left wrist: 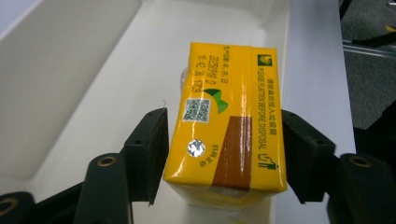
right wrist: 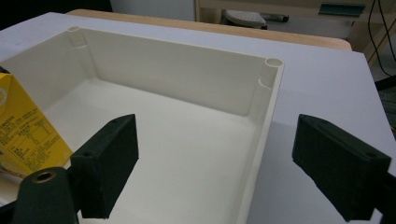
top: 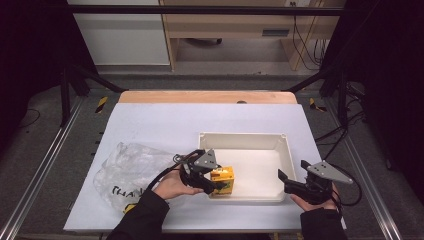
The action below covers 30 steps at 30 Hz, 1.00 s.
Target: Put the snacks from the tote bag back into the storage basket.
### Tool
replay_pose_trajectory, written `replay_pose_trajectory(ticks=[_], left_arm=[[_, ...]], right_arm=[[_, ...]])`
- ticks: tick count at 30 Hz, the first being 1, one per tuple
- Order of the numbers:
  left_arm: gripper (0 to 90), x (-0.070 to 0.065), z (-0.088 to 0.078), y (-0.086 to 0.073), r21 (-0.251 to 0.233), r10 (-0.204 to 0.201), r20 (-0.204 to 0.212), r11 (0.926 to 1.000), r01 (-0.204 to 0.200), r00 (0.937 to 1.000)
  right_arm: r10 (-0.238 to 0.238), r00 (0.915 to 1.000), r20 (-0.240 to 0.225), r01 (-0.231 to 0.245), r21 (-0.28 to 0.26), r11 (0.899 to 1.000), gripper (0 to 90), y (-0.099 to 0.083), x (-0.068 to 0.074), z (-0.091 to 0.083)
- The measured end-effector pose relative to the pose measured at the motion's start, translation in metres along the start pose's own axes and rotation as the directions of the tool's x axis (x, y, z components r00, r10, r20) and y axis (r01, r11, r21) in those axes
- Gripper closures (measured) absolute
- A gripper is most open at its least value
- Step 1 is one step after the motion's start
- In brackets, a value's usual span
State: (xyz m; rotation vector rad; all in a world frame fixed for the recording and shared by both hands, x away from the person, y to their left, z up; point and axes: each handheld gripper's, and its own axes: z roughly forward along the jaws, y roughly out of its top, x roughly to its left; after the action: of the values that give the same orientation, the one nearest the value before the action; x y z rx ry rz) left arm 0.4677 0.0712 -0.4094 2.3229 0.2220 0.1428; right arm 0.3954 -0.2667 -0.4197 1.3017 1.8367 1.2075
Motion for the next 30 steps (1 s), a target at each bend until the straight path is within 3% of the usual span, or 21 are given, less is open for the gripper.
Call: replay_pose_trajectory(ticks=[9,16,18,19,22,29,30], left_arm=[[31.0,-0.007,-0.021,0.000,-0.080,-0.065,-0.062,0.9950,0.060,0.9959],[28.3,-0.013,-0.042,-0.005,-0.130,-0.133,-0.114,0.9844,0.118,0.9845],[27.4,-0.014,-0.049,-0.007,-0.148,-0.155,-0.133,0.9798,0.135,0.9789],[26.7,-0.014,-0.055,-0.009,-0.163,-0.176,-0.155,0.9751,0.151,0.9721],[25.9,-0.014,-0.066,-0.014,-0.189,-0.202,-0.191,0.9679,0.166,0.9605],[25.3,-0.014,-0.095,-0.037,-0.258,-0.278,-0.271,0.9432,0.209,0.9216],[25.0,-0.014,-0.097,-0.040,-0.263,-0.286,-0.271,0.9405,0.215,0.9190]], right_arm=[[0.001,1.0000,0.007,-0.001,0.002,1.000,14.6,-0.001,-0.001,0.000],[0.005,0.9999,0.015,-0.005,0.000,1.000,14.5,-0.002,-0.003,0.000],[0.007,0.9998,0.018,-0.007,-0.001,1.000,14.5,-0.002,-0.003,-0.001],[0.007,0.9998,0.018,-0.007,-0.001,1.000,14.5,-0.002,-0.003,-0.001],[0.007,0.9998,0.020,-0.007,-0.001,1.000,14.5,-0.003,-0.003,-0.001],[0.010,0.9996,0.026,-0.010,-0.001,1.000,14.4,-0.004,-0.005,-0.001],[0.009,0.9996,0.028,-0.008,-0.003,1.000,14.4,-0.004,-0.005,-0.001]])
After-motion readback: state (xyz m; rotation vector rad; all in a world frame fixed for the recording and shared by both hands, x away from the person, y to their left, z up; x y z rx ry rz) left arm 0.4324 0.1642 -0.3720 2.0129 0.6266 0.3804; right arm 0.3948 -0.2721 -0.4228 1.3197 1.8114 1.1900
